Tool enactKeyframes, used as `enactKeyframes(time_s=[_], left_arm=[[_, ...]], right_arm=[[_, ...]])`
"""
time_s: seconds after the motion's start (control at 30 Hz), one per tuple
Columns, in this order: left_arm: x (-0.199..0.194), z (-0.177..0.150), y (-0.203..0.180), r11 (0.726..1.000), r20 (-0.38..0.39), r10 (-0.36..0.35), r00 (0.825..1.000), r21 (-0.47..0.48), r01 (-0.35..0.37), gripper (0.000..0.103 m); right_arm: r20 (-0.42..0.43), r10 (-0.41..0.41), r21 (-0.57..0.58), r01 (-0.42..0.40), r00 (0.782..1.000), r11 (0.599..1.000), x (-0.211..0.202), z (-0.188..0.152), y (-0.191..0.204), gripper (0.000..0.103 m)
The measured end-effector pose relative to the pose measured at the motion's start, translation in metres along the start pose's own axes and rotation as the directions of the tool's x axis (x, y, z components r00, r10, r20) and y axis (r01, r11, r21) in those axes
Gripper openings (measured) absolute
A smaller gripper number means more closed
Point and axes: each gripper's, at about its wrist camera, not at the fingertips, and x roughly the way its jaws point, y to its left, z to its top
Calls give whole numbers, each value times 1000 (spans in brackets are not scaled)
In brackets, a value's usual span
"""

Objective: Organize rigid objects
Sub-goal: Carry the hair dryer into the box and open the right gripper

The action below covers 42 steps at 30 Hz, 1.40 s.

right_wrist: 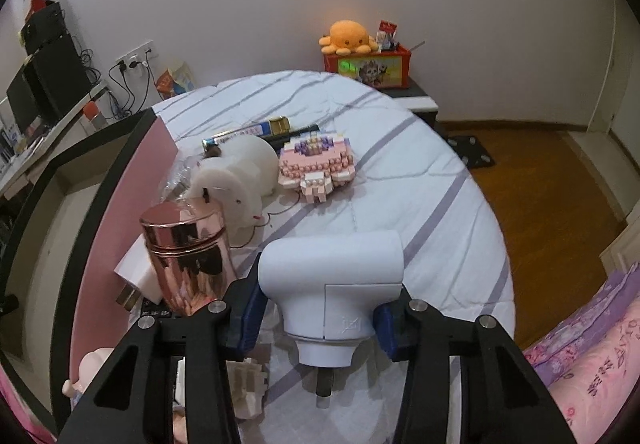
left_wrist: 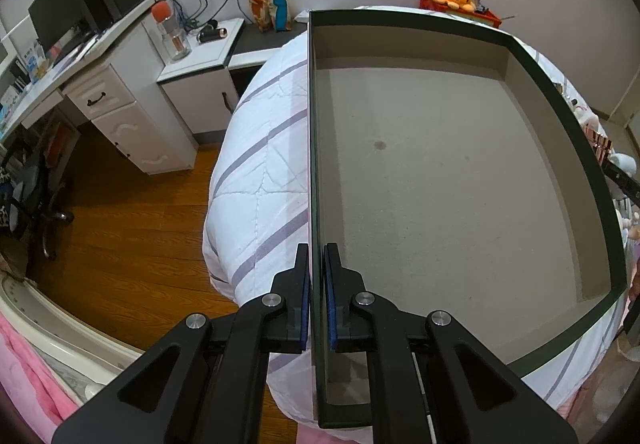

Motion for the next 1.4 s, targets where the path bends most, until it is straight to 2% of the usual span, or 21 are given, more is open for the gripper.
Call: enactKeyframes(time_s=[0.17, 0.23, 0.3, 0.43, 0.57, 0.7, 1.0, 1.07, 1.1, 1.17, 1.3, 1.4], left_arm=[[1, -2, -2, 1000, 6, 4, 1000, -2, -4, 6], [1, -2, -1, 1000, 6, -1, 1000, -8, 1, 6], [1, -2, -1, 1000, 9, 3, 1000, -8, -3, 6], [2, -2, -1, 1000, 11, 3, 1000, -12, -3, 6], [2, -3, -1, 1000, 15, -2, 1000, -14, 2, 6], [2, -3, 0, 1000, 18, -4, 1000, -18, 4, 6], [1, -3, 1, 999, 23, -15, 1000, -29, 16, 6], [2, -3, 0, 999, 23, -14, 1000, -30, 14, 6], [2, -3, 0, 999, 21, -11, 1000, -30, 12, 6], [3, -3, -1, 1000, 26, -7, 1000, -29, 8, 6], [3, -4, -2, 999, 29, -3, 1000, -32, 4, 6], [3, -5, -2, 1000, 33, -2, 999, -29, 3, 6]], right_arm=[[96, -33, -23, 35, 995, 999, -32, 8, 15, 47], [146, 0, -65, 9, 989, 998, -55, 12, 36, 47], [166, 75, -127, -54, 983, 990, -72, 14, 65, 47], [113, 216, -238, -184, 970, 954, -75, 8, 128, 47], [28, 271, -276, -253, 962, 927, -58, -6, 177, 47], [-24, 264, -293, -259, 964, 920, -44, -12, 209, 47], [-54, 277, -304, -280, 959, 910, -30, -16, 239, 49], [-45, 276, -295, -276, 960, 915, -30, -17, 240, 62], [-36, 277, -295, -275, 960, 915, -31, -17, 238, 65], [0, 264, -293, -252, 964, 922, -38, -17, 236, 80], [80, 255, -274, -225, 963, 935, -58, -12, 220, 80], [161, 201, -261, -155, 966, 953, -81, -9, 193, 80]])
